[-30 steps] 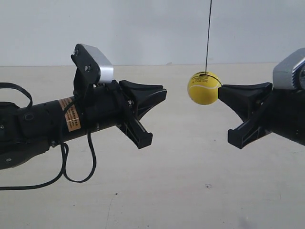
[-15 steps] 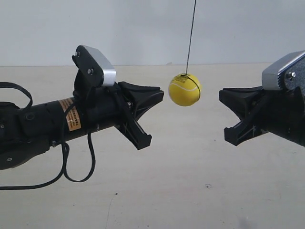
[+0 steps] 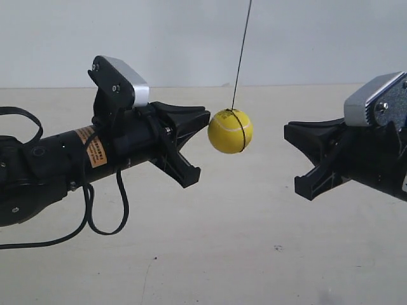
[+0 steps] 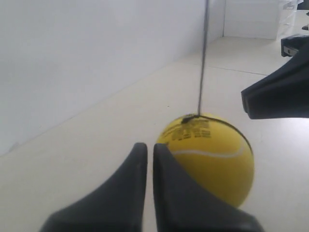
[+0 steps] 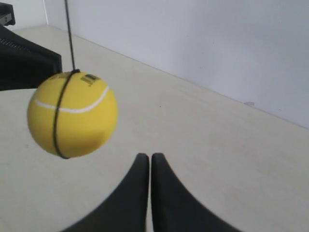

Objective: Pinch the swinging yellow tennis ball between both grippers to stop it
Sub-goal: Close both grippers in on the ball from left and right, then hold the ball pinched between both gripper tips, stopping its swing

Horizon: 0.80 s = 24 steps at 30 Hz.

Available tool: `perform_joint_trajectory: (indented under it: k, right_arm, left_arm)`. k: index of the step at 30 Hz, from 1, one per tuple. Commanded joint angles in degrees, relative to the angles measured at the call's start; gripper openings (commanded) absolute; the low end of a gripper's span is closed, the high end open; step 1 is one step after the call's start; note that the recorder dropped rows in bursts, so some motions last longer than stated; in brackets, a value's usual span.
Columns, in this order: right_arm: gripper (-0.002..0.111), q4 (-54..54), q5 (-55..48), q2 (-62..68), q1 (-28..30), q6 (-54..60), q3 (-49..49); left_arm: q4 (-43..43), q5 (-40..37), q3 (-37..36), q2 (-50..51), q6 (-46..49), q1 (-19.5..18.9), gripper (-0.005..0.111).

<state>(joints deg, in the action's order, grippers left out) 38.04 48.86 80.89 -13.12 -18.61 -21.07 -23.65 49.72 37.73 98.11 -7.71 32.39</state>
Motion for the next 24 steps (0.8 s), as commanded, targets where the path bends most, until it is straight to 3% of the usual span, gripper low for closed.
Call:
perform_joint_trajectory:
  k: [1, 24]
  right_arm:
    - [0.0, 1.5, 1.5, 0.0, -0.2, -1.5, -0.3]
    - [0.0, 9.4, 3.2, 1.1, -0.2, -8.0, -0.3]
  left_arm:
    - [0.1, -0.1, 0.3, 0.3, 0.5, 0.3, 0.005]
    - [-16.0, -0.5, 0.3, 0.3, -9.4, 0.3, 0.005]
